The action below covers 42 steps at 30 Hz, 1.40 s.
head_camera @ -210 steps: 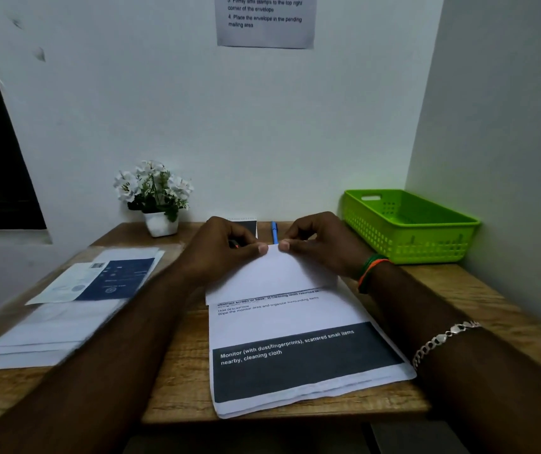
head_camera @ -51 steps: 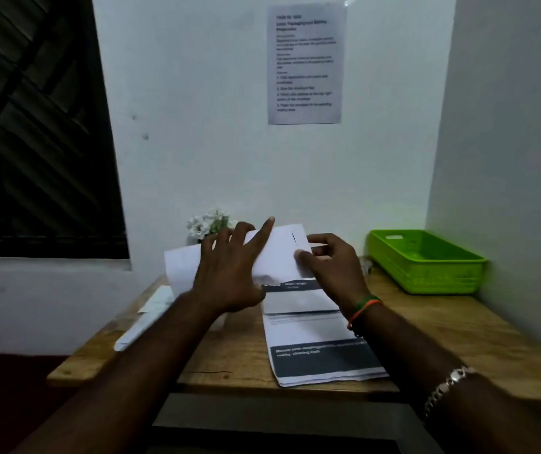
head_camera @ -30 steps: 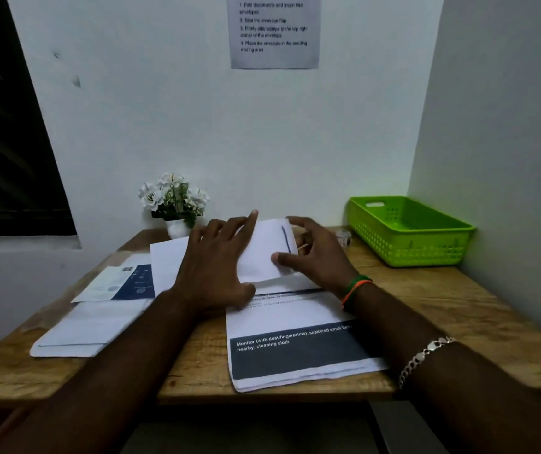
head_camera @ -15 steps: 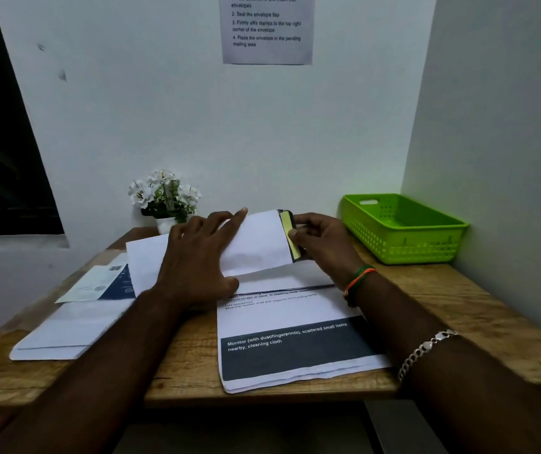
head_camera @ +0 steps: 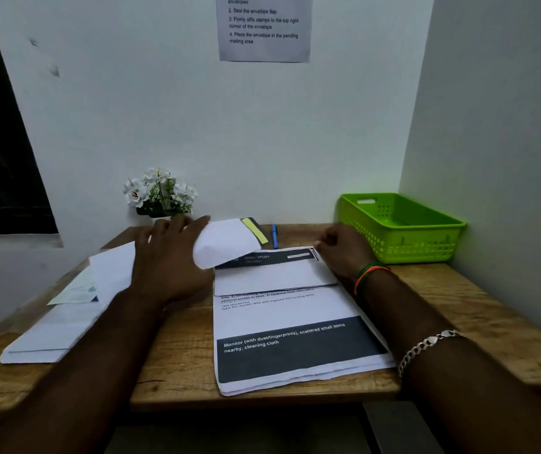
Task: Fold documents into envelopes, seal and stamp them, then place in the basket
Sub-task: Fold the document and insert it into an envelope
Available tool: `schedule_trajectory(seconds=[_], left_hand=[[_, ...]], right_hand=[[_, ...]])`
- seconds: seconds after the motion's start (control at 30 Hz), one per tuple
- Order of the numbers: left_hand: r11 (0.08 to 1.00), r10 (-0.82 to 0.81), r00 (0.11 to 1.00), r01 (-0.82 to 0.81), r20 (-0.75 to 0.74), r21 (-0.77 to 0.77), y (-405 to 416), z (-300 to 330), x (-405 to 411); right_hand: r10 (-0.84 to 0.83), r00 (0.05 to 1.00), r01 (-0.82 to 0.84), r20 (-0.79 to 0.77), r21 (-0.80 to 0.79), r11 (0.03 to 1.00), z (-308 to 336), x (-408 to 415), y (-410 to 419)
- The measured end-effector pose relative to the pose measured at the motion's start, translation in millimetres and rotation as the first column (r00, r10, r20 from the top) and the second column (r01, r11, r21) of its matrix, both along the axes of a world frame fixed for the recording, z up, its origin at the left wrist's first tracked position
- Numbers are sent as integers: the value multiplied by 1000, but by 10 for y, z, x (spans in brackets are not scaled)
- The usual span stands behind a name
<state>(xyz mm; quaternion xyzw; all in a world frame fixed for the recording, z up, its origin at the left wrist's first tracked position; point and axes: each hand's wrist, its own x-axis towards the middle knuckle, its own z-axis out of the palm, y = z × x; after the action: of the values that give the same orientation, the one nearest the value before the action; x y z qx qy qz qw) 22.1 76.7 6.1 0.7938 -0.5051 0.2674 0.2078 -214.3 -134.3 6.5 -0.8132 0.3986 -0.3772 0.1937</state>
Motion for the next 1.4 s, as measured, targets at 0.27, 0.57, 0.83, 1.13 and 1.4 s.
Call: schedule_trajectory(seconds=[0.27, 0.57, 0.83, 1.13, 1.4], left_hand=[[989, -1, 995, 16, -97, 150, 0, -90, 117], [993, -29, 992, 43, -125, 109, -18, -161, 170], [993, -42, 984, 60, -171, 100, 49, -112, 165], [990, -54, 982, 76, -179, 116, 19, -96, 167], [984, -148, 961, 168, -233, 67, 31, -72, 161]], right_hand=[[92, 917, -77, -388, 52, 996, -74, -33, 36], [145, 962, -121, -233, 112, 986, -66, -38, 13], [-3, 963, 1, 269, 7, 1000, 262, -308, 22], [269, 846, -208, 459, -181, 961, 392, -324, 217], [124, 941, -26, 314, -297, 954, 327, -339, 166]])
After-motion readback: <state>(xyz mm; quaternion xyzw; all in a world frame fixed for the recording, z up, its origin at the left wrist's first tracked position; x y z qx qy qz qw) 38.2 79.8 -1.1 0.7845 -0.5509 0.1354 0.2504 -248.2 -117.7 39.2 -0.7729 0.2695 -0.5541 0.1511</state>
